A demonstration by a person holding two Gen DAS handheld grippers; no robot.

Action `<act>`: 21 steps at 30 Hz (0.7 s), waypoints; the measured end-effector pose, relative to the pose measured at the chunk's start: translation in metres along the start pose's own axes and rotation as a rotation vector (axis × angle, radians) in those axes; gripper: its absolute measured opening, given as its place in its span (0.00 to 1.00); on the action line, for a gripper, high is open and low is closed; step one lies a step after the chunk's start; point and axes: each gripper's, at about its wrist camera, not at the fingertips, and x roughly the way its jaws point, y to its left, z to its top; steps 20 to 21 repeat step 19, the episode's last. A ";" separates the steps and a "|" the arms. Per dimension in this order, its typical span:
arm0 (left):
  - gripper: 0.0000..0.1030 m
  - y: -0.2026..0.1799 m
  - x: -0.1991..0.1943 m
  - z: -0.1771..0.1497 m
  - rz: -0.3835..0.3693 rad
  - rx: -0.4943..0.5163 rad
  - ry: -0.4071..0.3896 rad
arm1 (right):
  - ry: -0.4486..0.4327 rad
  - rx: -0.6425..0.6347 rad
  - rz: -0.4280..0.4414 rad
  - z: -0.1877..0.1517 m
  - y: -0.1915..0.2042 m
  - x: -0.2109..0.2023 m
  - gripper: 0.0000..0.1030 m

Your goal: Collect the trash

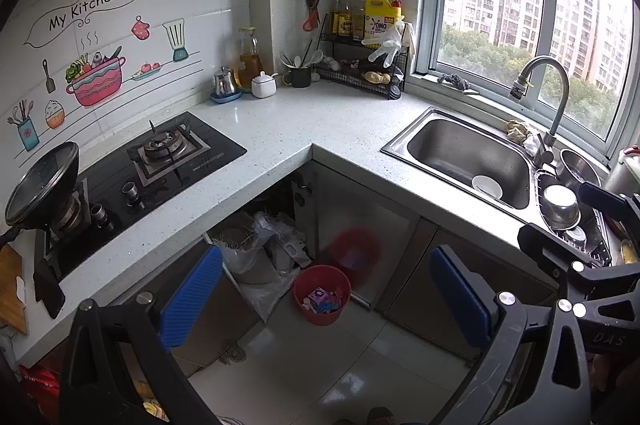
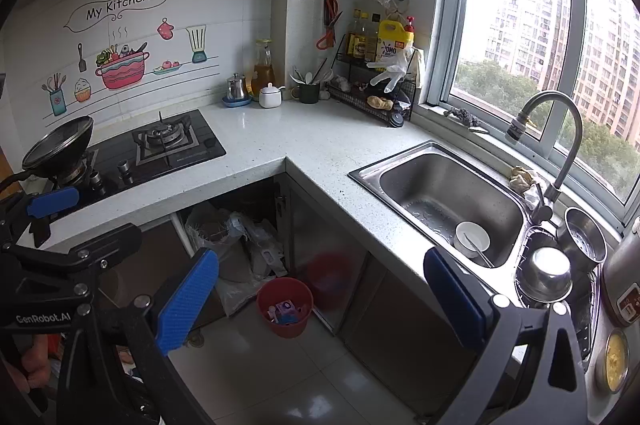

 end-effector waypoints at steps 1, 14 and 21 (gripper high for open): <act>1.00 0.000 0.000 0.000 0.002 0.000 -0.001 | 0.000 0.001 0.000 0.000 0.000 0.000 1.00; 1.00 -0.002 0.002 -0.001 0.007 -0.008 0.007 | 0.014 0.004 0.004 -0.002 -0.001 0.002 1.00; 1.00 -0.002 0.004 -0.002 0.010 -0.003 0.013 | 0.023 0.008 0.005 -0.004 0.000 0.004 1.00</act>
